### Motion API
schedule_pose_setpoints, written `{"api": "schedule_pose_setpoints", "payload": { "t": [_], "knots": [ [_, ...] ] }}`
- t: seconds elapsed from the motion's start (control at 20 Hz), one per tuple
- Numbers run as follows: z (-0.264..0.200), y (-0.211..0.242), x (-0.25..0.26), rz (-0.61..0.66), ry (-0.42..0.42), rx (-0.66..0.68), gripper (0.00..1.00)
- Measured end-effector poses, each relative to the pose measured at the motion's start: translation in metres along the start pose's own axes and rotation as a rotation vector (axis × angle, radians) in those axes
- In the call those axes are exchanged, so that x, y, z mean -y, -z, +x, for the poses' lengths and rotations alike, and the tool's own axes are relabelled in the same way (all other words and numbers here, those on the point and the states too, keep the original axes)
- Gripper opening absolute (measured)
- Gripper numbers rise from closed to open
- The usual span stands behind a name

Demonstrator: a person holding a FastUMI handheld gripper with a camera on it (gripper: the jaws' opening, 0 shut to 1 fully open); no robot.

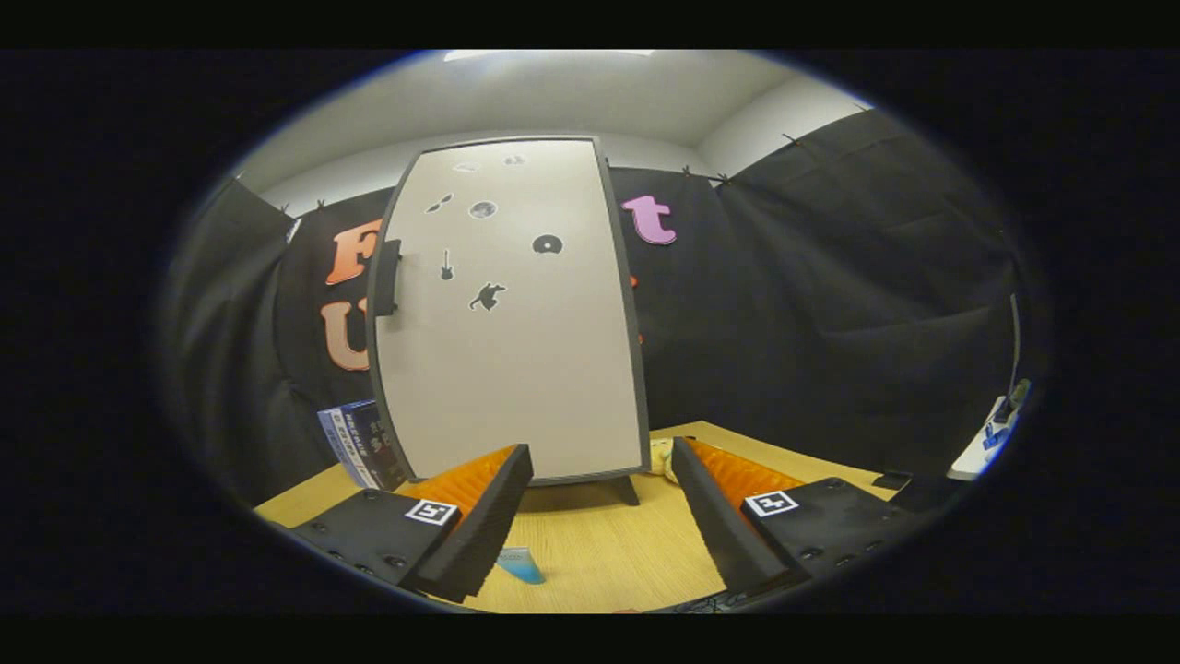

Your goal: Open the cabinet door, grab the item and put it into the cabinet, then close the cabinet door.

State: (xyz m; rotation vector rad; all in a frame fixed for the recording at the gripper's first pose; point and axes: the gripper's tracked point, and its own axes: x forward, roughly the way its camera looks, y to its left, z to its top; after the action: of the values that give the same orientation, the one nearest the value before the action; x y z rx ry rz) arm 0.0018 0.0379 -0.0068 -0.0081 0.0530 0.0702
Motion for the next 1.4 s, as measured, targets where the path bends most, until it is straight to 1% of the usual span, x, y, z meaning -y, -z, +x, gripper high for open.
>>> {"api": "schedule_pose_setpoints", "payload": {
  "t": [0.3,0.45,0.75,1.05,1.2,1.4],
  "knots": [
    [0.004,-0.026,-0.046,0.018,-0.087,-0.029,0.97],
    [0.009,-0.041,-0.084,0.01,-0.16,-0.055,0.98],
    [0.028,-0.078,-0.151,-0.005,-0.253,-0.056,0.97],
    [0.06,-0.113,-0.197,-0.022,-0.271,-0.028,0.98],
    [0.08,-0.126,-0.22,-0.057,-0.275,-0.021,0.98],
    [0.102,-0.142,-0.248,-0.119,-0.256,0.0,0.98]
  ]
}}
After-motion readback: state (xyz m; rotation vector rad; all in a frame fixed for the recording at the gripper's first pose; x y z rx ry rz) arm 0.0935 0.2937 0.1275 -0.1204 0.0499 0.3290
